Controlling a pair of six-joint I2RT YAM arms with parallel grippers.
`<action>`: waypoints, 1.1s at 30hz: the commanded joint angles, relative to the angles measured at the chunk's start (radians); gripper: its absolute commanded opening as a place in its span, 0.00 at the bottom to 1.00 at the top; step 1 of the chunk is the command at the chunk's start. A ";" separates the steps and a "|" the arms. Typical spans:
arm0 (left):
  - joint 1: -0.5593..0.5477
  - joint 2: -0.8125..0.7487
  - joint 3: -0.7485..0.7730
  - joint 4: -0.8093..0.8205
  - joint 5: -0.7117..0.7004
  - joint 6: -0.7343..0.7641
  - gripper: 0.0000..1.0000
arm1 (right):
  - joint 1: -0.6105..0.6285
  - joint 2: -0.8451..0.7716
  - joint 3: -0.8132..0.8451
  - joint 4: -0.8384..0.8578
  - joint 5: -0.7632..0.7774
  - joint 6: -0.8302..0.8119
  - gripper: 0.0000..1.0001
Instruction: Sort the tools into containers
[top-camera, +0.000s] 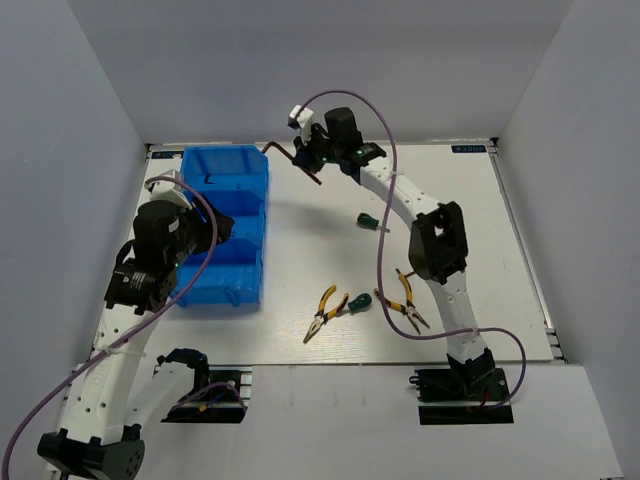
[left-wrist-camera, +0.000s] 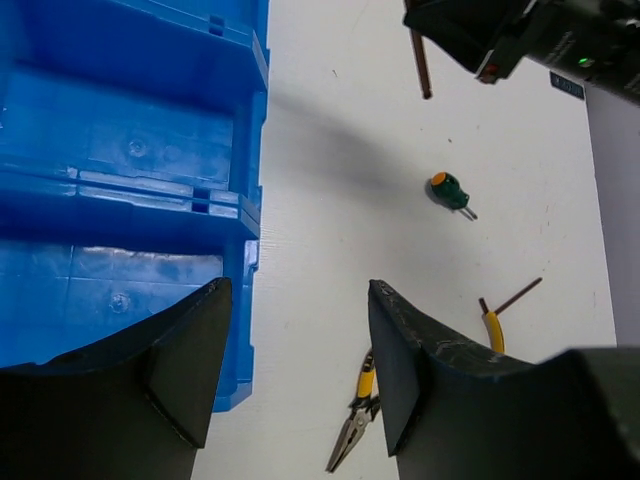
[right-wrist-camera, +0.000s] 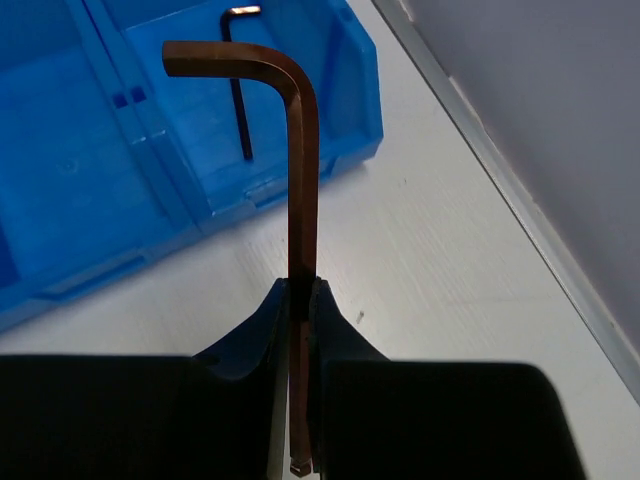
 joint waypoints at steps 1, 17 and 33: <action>-0.002 -0.017 -0.026 0.030 -0.046 -0.046 0.67 | 0.004 0.087 0.071 0.214 -0.105 -0.010 0.00; -0.002 0.006 -0.061 0.000 -0.060 -0.055 0.66 | 0.019 0.280 0.168 0.802 -0.276 0.091 0.00; -0.002 0.043 -0.010 -0.159 0.000 -0.025 0.66 | 0.157 0.415 0.249 1.155 -0.138 0.202 0.00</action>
